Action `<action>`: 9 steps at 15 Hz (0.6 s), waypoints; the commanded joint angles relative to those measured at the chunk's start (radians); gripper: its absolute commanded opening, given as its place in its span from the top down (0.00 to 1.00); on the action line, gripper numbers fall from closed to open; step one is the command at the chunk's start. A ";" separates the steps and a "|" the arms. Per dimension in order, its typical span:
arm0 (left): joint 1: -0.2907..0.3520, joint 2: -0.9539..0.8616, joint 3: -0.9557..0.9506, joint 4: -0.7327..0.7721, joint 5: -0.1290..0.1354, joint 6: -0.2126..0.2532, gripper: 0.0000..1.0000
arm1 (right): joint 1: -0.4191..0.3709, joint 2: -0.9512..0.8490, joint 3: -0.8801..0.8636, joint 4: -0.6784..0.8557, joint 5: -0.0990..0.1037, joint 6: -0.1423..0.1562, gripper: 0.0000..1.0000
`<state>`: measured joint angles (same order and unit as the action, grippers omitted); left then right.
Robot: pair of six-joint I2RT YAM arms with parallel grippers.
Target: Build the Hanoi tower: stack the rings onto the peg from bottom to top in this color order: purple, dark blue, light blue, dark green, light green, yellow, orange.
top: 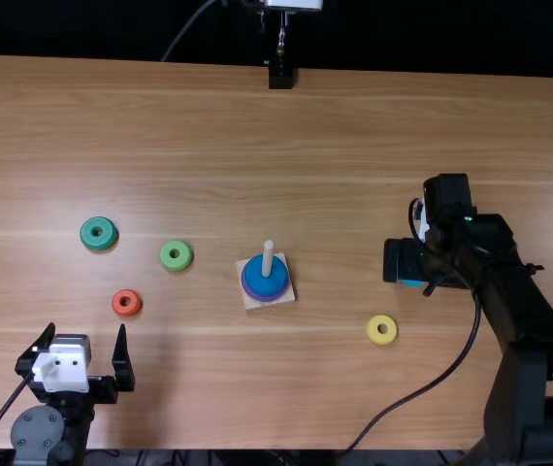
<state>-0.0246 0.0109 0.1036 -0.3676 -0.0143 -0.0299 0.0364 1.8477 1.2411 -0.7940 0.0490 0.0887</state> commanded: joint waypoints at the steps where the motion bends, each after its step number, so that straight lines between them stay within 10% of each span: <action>1: -0.001 -0.011 -0.104 -0.080 0.014 0.004 0.00 | -0.004 0.038 0.043 0.000 0.012 0.000 0.00; 9: -0.001 -0.011 -0.104 -0.080 0.014 0.004 0.00 | -0.001 0.096 0.072 0.011 0.004 0.009 0.00</action>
<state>-0.0246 0.0109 0.1036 -0.3676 -0.0151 -0.0292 0.0364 1.9175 1.2865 -0.7849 0.0486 0.0902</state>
